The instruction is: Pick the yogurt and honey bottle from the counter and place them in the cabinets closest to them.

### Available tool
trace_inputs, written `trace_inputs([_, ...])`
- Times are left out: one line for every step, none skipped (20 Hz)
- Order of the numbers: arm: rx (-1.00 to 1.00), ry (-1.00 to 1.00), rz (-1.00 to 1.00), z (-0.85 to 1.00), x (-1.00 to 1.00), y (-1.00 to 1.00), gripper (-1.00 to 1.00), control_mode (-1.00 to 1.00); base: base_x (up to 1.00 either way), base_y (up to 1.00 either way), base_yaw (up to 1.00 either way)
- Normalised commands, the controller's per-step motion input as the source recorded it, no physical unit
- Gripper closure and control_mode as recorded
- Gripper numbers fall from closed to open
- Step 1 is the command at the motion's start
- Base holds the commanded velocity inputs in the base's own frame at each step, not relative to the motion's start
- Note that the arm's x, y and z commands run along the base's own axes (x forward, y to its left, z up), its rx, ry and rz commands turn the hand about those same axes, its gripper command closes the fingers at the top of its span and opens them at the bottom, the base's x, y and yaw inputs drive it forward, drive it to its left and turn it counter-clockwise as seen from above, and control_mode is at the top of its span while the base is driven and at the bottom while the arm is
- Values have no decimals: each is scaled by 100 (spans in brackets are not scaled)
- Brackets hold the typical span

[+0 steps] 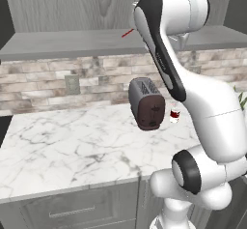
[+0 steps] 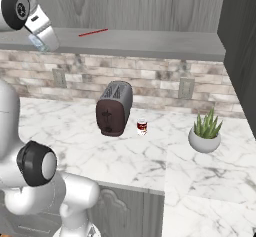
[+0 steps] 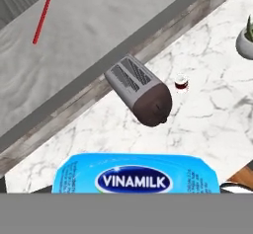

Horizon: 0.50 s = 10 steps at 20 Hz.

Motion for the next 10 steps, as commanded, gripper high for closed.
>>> trace_inputs([0,-3,2,0,34,0,100,-100,0,0,0])
trace_inputs([0,-4,2,0,39,0,100,-100,0,0,0])
trace_inputs([0,-4,2,0,42,1,100,-100,0,0,0])
trace_inputs([0,-4,2,0,44,1,100,-100,0,0,0])
trace_inputs([0,-3,2,0,47,3,100,-100,0,0,0])
trace_inputs([0,-3,2,0,46,5,100,-100,0,0,0])
trace_inputs([0,-2,2,0,45,7,100,-100,0,0,0])
trace_inputs([0,-2,2,0,43,8,100,-100,0,0,0])
trace_inputs([0,-3,2,0,42,11,100,-100,0,0,0])
trace_inputs([0,-3,2,-6,41,15,100,-100,0,0,0])
